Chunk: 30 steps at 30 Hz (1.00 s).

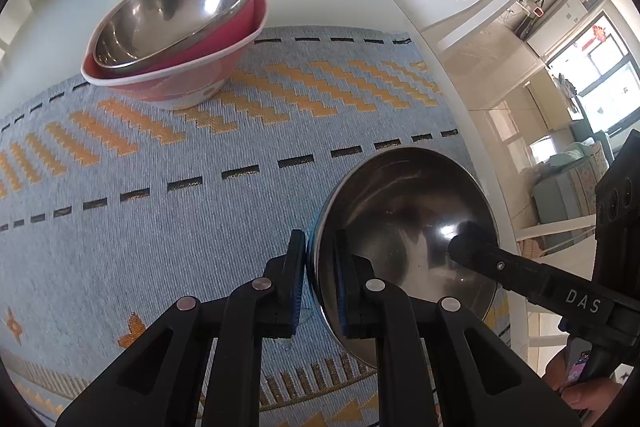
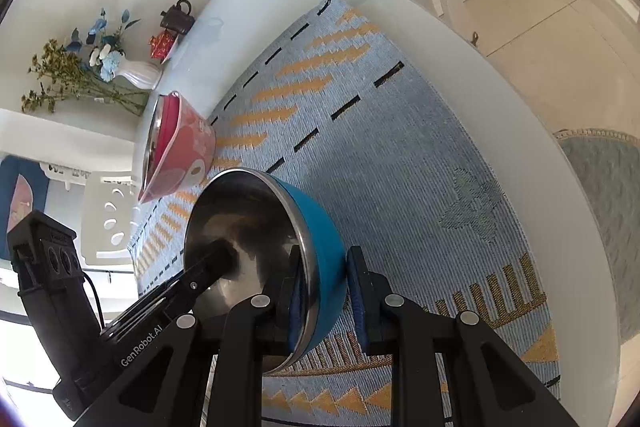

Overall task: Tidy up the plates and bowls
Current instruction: 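Carry the blue-and-steel bowl with both tools toward the nested pink bowls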

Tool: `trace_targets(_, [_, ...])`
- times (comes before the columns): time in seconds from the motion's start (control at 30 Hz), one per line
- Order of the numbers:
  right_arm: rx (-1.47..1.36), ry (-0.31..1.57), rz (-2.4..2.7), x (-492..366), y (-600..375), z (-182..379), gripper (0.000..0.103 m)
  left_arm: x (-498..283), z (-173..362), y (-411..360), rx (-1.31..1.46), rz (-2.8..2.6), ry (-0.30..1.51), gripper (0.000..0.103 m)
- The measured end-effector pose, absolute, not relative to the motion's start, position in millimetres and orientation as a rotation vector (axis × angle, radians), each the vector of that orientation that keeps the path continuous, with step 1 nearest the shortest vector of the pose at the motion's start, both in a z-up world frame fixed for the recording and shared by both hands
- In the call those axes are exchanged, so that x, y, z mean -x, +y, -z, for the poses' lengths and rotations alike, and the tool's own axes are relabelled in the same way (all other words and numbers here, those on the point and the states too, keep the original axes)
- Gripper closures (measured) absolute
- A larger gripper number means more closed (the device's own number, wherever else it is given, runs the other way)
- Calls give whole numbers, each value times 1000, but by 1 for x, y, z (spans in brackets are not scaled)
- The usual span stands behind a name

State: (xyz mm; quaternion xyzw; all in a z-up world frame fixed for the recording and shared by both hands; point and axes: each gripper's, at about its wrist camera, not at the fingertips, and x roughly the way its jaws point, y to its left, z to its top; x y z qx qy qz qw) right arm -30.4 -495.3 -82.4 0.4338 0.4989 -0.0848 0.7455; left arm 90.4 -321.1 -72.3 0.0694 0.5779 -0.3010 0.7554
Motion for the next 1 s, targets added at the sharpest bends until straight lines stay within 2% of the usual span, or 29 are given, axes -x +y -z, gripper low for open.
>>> trace_targets(0.27, [-914, 1079, 192, 25, -495, 69, 83, -98, 70, -322, -136, 659, 1262, 92])
trace_targets(0.7, [-1002, 1061, 193, 29, -494, 93, 82, -97, 83, -321, -143, 680, 1272, 92])
trace_targets(1.0, [-969, 1056, 179, 18, -489, 74, 82, -100, 67, -318, -154, 688, 1261, 92])
